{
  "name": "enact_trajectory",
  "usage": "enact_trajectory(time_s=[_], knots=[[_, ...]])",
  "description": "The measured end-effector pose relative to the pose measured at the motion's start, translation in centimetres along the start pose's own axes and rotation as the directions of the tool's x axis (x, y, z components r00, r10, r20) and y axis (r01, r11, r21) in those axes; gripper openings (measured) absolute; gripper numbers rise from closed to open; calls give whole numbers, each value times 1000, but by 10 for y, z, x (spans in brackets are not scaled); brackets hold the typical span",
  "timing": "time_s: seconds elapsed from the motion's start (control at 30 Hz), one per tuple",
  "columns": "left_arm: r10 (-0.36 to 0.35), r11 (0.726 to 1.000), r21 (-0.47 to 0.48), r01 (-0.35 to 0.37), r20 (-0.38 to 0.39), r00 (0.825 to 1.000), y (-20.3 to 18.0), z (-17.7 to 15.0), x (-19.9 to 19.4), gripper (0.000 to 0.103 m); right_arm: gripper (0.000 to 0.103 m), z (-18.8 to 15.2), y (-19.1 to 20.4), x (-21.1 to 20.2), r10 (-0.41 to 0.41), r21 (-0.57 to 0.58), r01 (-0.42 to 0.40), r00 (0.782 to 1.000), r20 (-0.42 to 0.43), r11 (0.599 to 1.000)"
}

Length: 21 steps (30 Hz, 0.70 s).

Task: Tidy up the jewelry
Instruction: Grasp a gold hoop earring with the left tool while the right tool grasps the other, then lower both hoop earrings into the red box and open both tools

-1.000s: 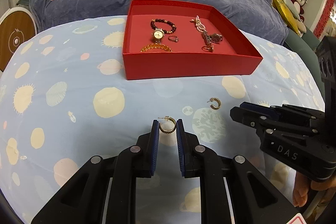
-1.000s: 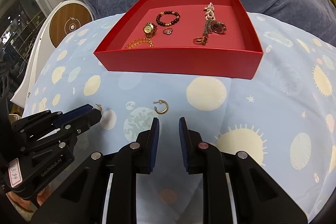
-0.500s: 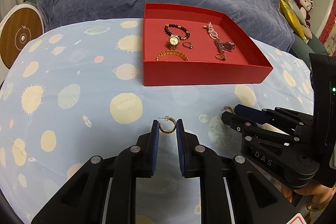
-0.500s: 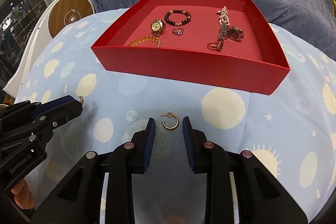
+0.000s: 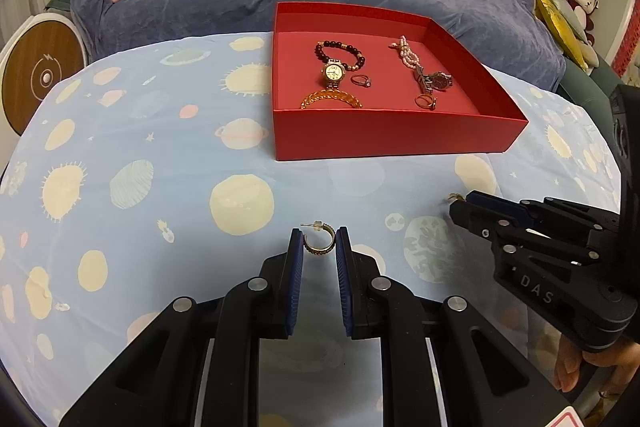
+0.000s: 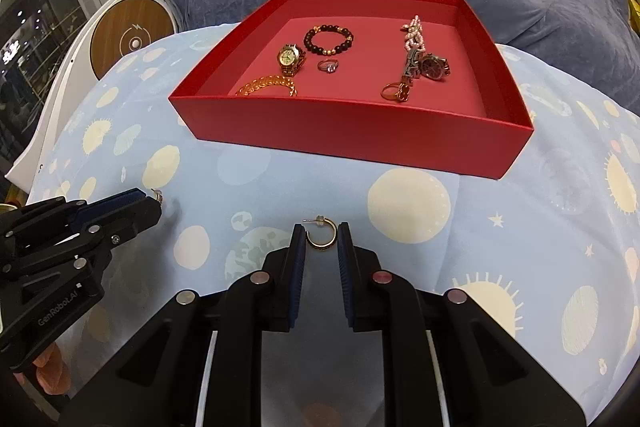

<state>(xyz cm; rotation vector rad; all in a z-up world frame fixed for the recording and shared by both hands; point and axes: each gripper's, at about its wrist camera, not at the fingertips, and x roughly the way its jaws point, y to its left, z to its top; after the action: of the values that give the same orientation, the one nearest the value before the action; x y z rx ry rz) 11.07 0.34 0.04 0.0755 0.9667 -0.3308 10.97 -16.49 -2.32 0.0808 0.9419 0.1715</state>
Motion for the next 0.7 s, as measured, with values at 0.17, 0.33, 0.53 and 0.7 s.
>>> enact_trajectory(time_s=[0.17,0.33,0.53,0.7], knots=[[10,1000,11,-10,5,1000,-1,1,1,14,16,3,-4,-17,9,12,-10,999,32,1000],[16,999,29,-17,14,1000,-7,1,1,14,16,5,-10,-30,10,34,-12,999,52,999],[34,998,56,-37,42,999,-15,4,-2,14,16,7,-17,-37,7,52,-11,998,70,999],[38,997,63,-42,61,997,-19,8,-4,14,16,9,-21,-41,4,62,-9,997,83,998]])
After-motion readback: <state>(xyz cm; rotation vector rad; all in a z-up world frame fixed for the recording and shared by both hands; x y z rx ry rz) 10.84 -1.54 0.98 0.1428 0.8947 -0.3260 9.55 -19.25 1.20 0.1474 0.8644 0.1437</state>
